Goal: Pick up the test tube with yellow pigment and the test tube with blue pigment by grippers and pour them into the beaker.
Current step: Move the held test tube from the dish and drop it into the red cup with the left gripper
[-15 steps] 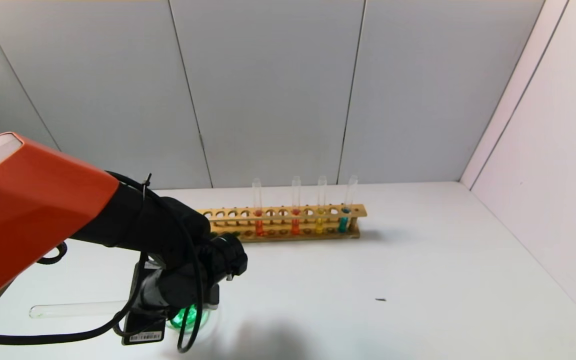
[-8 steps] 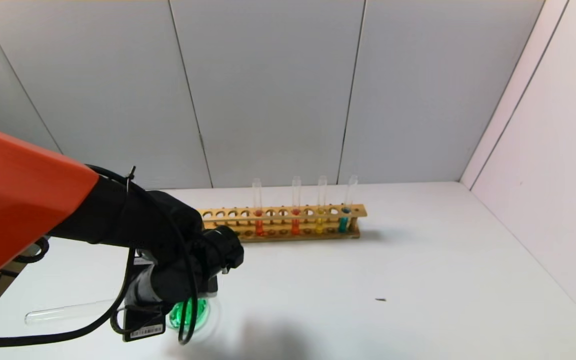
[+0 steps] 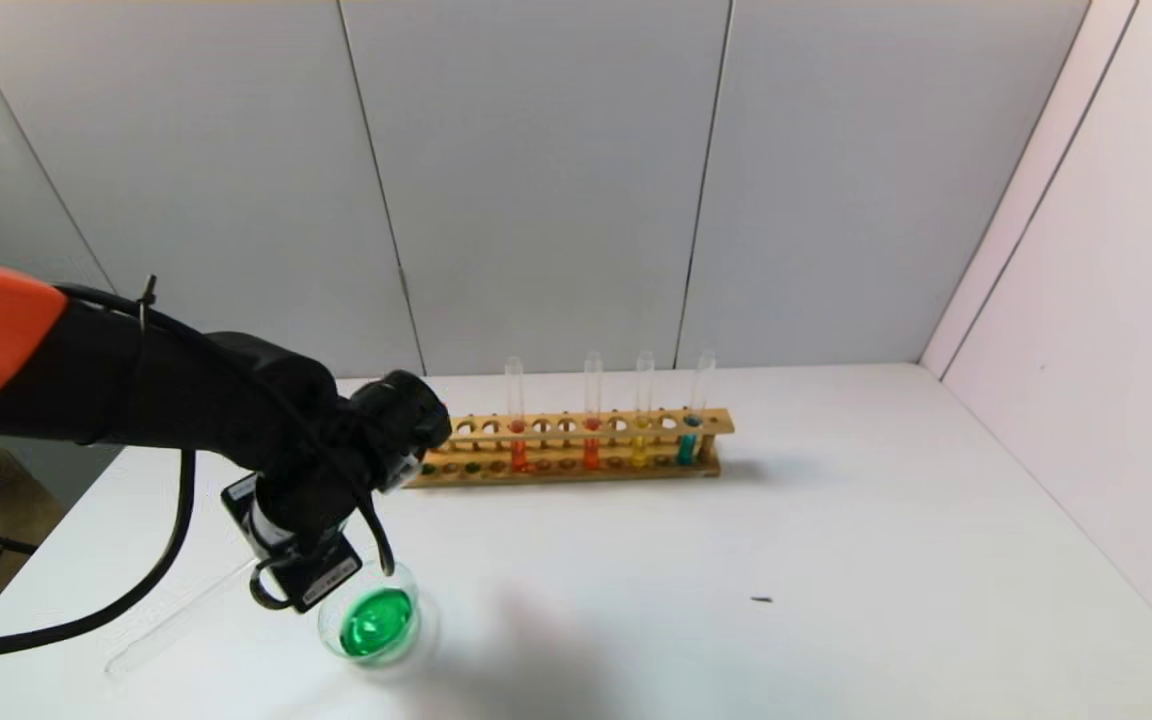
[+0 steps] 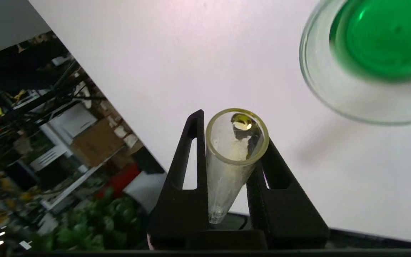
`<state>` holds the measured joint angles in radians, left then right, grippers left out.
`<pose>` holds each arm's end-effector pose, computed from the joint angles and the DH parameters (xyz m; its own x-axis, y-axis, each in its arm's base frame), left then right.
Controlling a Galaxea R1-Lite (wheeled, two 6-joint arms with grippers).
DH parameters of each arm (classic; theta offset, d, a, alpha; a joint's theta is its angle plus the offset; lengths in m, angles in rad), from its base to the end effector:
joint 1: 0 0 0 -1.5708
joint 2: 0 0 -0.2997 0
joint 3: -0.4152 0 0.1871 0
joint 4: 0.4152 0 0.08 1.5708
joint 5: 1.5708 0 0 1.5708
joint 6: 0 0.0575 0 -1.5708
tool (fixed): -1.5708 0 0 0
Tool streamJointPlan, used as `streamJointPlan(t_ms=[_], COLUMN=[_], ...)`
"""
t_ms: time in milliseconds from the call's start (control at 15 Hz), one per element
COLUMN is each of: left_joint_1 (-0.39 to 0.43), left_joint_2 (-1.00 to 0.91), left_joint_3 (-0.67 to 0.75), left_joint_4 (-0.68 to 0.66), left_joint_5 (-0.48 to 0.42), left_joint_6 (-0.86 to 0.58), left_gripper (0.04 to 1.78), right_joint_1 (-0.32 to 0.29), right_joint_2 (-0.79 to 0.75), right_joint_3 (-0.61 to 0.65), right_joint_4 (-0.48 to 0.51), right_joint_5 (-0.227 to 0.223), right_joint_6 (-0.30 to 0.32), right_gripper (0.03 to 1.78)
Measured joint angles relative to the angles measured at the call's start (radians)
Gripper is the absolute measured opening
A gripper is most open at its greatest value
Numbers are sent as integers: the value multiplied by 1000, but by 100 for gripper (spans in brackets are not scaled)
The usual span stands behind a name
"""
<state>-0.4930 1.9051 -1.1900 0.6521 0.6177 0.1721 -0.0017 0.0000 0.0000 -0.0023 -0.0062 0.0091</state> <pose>0.2824 -0.1139 0.1036 0.4193 0.4322 -0.7984 0.4262 0.6828 0.5934 0.0090 -0.0004 0.0758 1.0000 -0.0079 0.0023 0.0079 0.9999 0.0091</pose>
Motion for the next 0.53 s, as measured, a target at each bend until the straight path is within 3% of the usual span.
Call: streamJointPlan(t_ms=[533], left_joint_1=[101], left_joint_2=[-38], left_joint_3=[-29], left_joint_4=[-328], left_joint_5=[-11], left_joint_6=[-53], left_gripper=[35], right_joint_1=[0], right_joint_2=[0], right_joint_3=[0], right_joint_4=[0], right_joint_5=[0], right_joint_6=[0], right_gripper=[170])
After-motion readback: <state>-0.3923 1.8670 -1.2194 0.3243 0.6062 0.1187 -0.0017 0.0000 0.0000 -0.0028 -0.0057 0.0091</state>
